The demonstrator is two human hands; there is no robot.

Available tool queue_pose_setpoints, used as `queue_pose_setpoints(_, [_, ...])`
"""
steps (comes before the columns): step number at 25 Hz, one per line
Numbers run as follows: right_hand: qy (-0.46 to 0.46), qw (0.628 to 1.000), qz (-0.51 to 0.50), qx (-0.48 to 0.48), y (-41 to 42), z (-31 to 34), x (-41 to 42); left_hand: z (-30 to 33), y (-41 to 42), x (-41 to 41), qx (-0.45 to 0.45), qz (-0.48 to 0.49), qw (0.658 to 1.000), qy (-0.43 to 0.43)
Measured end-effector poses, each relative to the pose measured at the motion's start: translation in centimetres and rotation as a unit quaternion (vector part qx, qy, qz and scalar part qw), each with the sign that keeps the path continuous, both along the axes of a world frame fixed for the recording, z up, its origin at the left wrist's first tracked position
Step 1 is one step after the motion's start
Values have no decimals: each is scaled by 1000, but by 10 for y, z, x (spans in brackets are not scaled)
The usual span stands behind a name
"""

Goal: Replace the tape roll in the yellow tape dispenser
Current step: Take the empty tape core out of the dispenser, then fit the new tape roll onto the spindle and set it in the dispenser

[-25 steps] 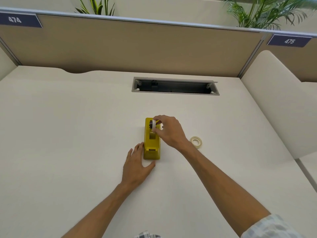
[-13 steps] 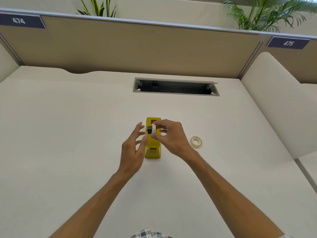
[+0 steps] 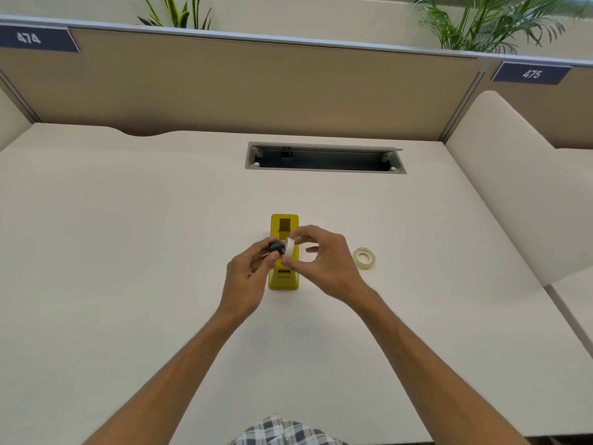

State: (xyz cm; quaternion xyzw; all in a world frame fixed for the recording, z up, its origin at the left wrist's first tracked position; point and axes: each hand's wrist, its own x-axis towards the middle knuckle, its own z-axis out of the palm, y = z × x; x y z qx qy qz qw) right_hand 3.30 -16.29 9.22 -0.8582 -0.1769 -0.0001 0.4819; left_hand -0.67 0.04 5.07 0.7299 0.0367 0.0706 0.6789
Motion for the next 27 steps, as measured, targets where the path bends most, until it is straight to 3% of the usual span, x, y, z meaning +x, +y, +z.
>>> queue_pose_setpoints(7, [17,999,-27,28,-16,-21,-2,9,2,-4,47,-2,999,-8])
queue_pose_setpoints(15, [-26,969,-140,-200,-46,-58,22,20,1,0,22,-20,1000,-3])
queue_pose_setpoints(27, [41,959,-126,-251,-48,-76,32,19,1,-1,42,-10,999,7])
